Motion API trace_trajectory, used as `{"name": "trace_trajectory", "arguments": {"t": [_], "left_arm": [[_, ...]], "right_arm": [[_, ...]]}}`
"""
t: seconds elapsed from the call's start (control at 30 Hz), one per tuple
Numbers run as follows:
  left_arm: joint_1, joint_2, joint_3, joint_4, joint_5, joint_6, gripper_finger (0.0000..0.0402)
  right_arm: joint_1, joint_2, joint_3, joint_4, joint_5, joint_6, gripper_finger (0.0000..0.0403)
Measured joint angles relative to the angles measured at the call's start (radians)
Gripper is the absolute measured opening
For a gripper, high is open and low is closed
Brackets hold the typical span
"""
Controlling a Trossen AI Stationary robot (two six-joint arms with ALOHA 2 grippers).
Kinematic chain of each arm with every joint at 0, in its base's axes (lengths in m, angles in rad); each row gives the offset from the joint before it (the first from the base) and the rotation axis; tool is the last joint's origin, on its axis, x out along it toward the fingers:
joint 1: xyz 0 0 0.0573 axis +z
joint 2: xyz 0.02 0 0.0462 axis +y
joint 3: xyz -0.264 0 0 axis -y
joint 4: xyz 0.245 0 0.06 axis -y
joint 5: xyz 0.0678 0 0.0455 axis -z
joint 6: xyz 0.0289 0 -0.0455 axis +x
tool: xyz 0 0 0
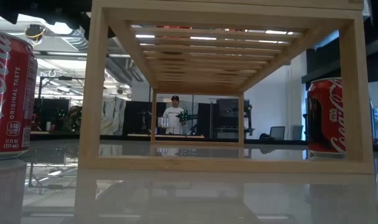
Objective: Place canned beverage on shelf
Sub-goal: Put the red and black soda can on the shelf aligned with the red and black soda can
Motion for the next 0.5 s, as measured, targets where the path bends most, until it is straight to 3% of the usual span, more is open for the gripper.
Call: {"name": "trace_trajectory", "arguments": {"t": [0.33, 0.5], "left_arm": [[0.000, 0.000, 0.000, 0.000, 0.000, 0.000, 0.0330], [0.000, 0.000, 0.000, 0.000, 0.000, 0.000, 0.0330]], "right_arm": [[0.001, -0.011, -0.042, 0.000, -0.001, -0.062, 0.0383], [0.001, -0.078, -0.086, 0.013, -0.041, -0.059, 0.0383]]}}
